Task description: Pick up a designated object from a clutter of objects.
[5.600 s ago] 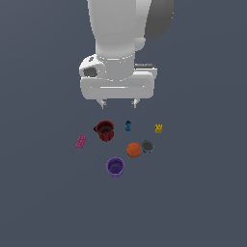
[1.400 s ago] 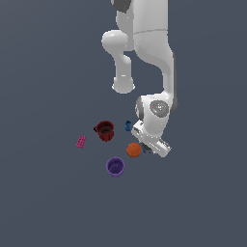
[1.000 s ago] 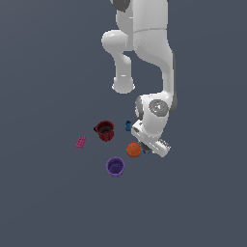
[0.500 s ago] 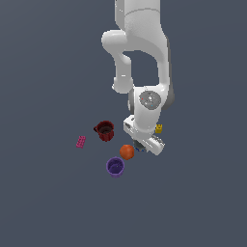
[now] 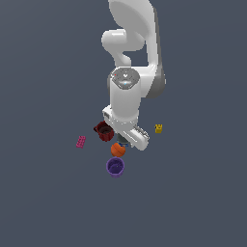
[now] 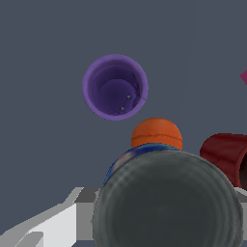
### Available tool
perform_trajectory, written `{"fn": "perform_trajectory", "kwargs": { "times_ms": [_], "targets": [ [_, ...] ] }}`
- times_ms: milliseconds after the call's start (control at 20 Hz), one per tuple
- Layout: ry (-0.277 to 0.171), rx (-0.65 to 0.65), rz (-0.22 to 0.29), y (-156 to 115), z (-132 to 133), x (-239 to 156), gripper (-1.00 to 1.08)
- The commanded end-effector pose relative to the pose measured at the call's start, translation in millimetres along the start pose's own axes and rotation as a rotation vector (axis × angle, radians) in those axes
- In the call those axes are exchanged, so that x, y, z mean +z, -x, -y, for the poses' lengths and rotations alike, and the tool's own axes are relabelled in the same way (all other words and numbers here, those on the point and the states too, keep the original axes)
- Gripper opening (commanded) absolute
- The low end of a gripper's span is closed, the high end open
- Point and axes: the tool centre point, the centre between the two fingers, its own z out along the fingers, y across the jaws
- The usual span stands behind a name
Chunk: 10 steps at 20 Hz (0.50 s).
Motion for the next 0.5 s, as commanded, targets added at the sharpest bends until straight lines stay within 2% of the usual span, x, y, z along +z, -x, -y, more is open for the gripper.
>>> {"fn": "perform_trajectory", "kwargs": {
  "times_ms": [0,450],
  "targets": [
    [-0.001,-0.001,0.0,-19,-11,-25,-1.0],
    [0.0,0.0,0.0,-87,-48,-111,-1.0]
  ]
}}
